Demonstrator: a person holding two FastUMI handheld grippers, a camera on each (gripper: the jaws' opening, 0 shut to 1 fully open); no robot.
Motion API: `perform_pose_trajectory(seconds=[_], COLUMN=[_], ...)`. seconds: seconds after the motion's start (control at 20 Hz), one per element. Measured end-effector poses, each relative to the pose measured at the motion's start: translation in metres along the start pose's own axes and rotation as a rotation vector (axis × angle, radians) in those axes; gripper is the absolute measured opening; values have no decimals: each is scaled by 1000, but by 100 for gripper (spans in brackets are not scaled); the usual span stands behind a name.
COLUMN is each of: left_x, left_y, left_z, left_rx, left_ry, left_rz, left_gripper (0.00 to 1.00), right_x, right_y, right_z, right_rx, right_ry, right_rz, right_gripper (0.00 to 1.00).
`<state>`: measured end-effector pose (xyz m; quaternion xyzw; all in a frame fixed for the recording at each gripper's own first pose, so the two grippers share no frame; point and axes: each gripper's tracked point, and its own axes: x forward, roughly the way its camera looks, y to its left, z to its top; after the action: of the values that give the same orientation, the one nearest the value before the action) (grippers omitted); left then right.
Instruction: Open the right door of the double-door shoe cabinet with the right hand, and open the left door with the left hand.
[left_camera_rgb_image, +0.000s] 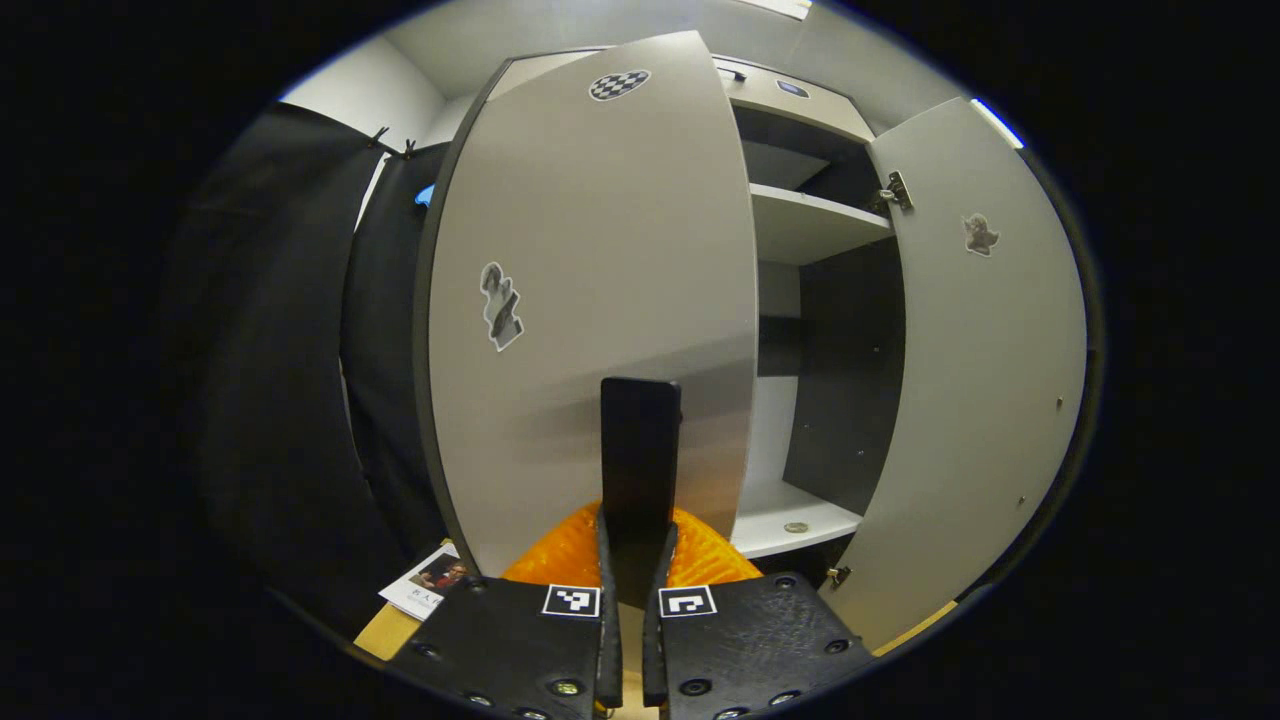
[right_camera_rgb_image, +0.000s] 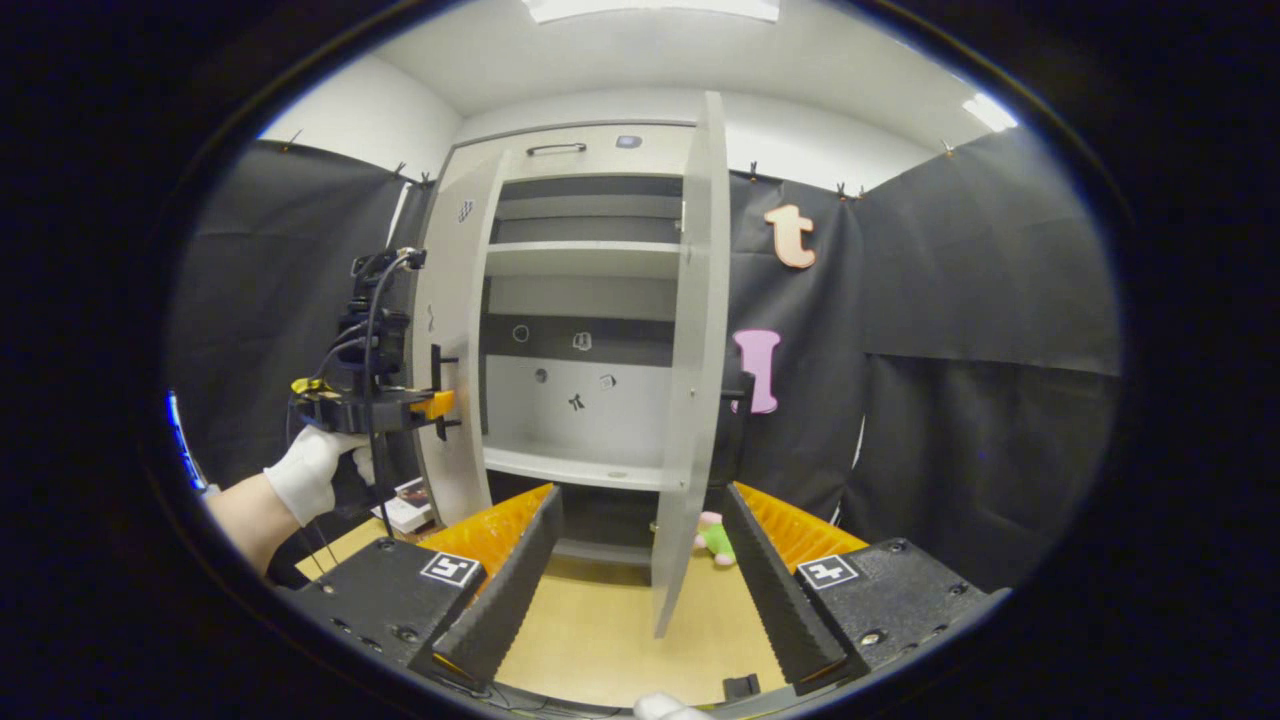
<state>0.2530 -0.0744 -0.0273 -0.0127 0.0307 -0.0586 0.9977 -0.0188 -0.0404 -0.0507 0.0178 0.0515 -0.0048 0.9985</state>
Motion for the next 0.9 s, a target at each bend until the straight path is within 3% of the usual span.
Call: perform_pose_trajectory(seconds=[0.15, 0.2, 0.7, 0.75, 0.9], left_x=[-17, -24, -69, -72, -77], left_y=[13, 19, 84, 90, 108], left_z=[1, 1, -4, -5, -5], left_rx=[-6, -16, 24, 22, 15], left_ry=[-8, -4, -11, -10, -16], left_rz=[2, -2, 29, 29, 38], left_gripper=[7, 1, 0, 8, 8], right_x=[-3, -4, -8, -8, -8], right_y=[12, 17, 65, 69, 82], right_z=[0, 0, -6, -5, -4], right_rx=[1, 1, -1, 0, 1], right_ry=[-3, -5, -1, -2, -6], right_rz=[23, 29, 96, 101, 113], right_gripper=[100, 100, 100, 100, 100])
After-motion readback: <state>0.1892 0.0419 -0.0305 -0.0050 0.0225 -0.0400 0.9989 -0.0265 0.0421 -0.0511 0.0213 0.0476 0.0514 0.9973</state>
